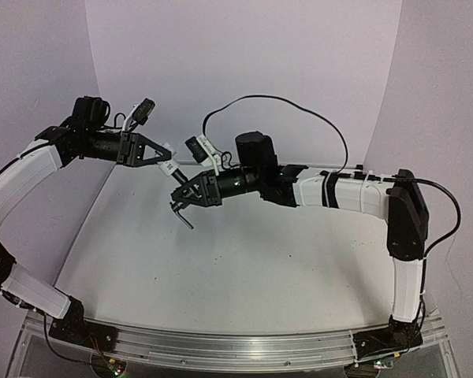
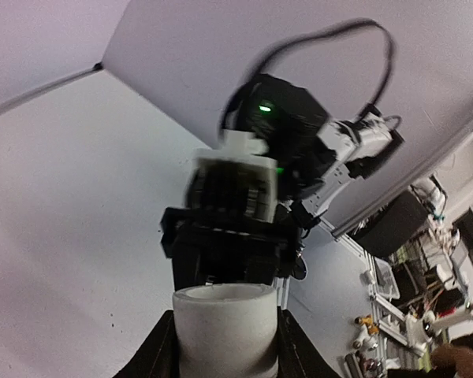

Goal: Install the water faucets

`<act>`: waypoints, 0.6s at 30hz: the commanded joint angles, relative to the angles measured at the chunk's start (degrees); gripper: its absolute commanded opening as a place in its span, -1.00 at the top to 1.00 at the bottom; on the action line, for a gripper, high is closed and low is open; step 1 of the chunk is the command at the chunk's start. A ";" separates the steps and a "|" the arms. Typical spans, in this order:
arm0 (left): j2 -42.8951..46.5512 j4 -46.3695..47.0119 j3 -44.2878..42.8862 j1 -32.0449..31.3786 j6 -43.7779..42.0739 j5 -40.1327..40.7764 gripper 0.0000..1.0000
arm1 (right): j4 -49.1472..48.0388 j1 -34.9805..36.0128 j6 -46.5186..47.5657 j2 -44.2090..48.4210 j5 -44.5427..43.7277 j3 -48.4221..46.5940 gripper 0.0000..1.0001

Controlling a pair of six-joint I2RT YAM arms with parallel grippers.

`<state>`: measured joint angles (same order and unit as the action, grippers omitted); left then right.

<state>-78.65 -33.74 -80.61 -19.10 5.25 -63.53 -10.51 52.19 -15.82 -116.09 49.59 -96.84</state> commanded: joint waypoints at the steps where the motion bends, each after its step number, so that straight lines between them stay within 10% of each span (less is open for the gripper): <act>1: 6.40 -1.55 3.29 -0.15 -14.39 -14.91 1.00 | -24.31 -4.58 -24.16 -0.45 27.53 -1.68 1.00; 4: 8.25 -1.63 3.92 -0.22 -15.60 -14.44 1.00 | -24.46 -6.38 -23.69 0.20 26.13 1.23 0.87; 10: 6.21 -1.51 -0.60 -0.15 -2.51 3.57 1.00 | -3.51 -9.67 -8.77 4.94 0.79 3.97 -0.23; 18: 1.03 -1.51 -4.59 -0.11 16.93 25.07 1.00 | 6.41 -4.38 7.65 12.61 -31.13 7.89 -0.59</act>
<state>-75.90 -36.33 -80.77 -19.25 9.95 -49.38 -8.43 41.61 -20.18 -109.42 38.77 -89.00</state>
